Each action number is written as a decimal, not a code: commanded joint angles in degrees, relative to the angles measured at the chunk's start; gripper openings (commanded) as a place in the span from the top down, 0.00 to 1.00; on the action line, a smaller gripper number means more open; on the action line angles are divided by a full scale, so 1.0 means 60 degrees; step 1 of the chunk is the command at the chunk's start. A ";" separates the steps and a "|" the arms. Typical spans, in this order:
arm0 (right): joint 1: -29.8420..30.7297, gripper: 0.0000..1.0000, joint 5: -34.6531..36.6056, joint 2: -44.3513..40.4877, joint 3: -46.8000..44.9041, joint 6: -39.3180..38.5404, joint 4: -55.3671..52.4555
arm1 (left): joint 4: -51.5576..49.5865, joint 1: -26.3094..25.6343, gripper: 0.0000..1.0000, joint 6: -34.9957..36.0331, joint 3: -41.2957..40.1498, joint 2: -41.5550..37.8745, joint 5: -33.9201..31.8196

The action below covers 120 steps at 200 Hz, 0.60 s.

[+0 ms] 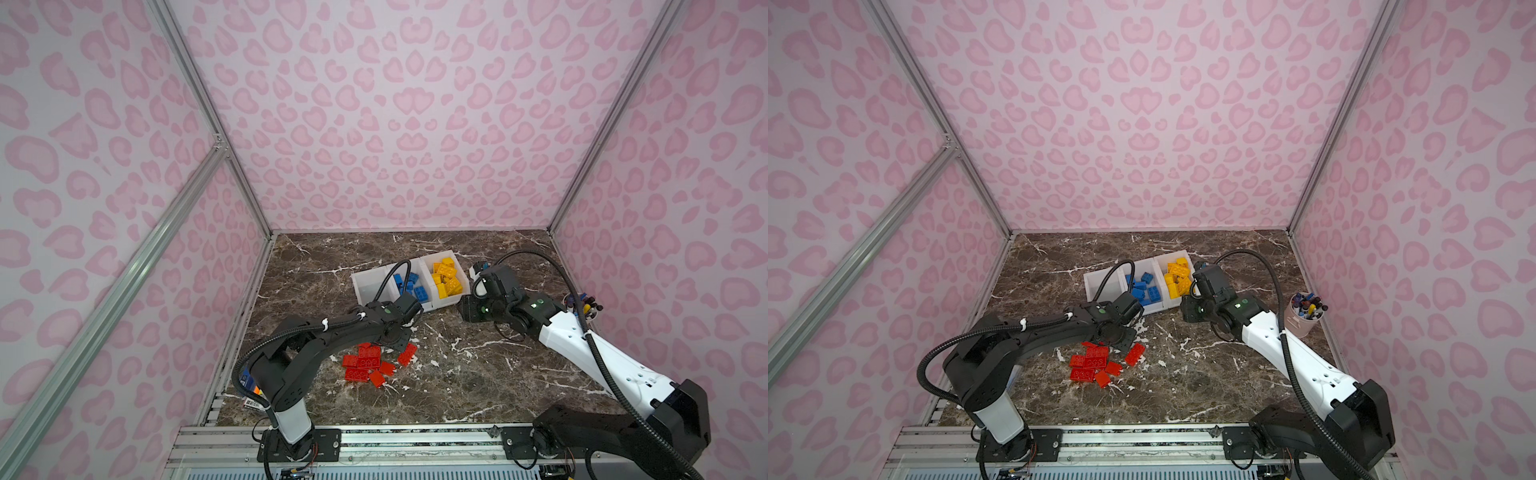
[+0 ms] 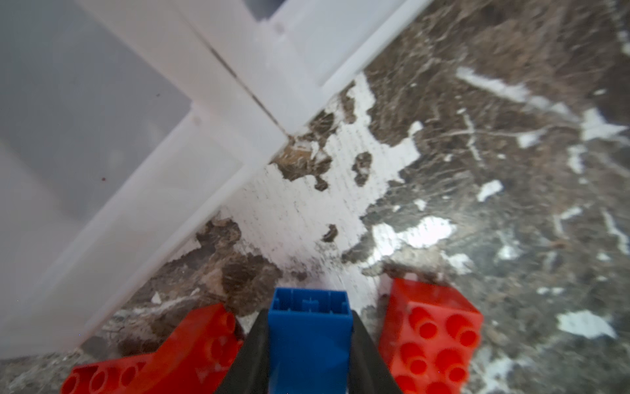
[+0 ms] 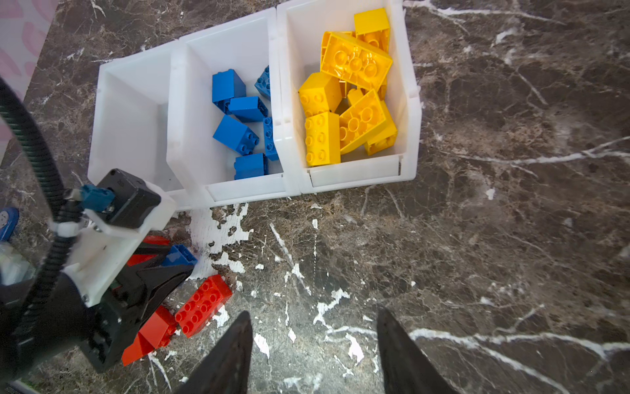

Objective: Sort the legos into containers by color
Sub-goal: Pick up the lego from the center of the table, then place the lego in the container.

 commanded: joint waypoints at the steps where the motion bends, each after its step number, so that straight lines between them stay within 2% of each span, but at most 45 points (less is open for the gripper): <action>1: -0.0010 0.41 0.0294 -0.0145 0.0065 0.0013 -0.0241 | -0.0304 -0.0090 0.76 -0.0095 0.0552 -0.0502 0.0203; 37: -0.0065 0.42 0.0509 -0.0526 -0.0055 0.0022 -0.0230 | -0.0610 0.0018 0.69 0.0338 0.2563 -0.0364 0.0149; 94: -0.0063 0.43 0.0279 -0.1075 -0.0451 0.0278 -0.0281 | -0.1441 0.0940 0.68 0.0923 0.6566 0.2667 0.0278; 120: -0.0055 0.43 0.0233 -0.1491 -0.0728 0.0368 -0.0329 | -0.1693 0.1313 0.67 0.0886 0.7520 0.3662 0.0255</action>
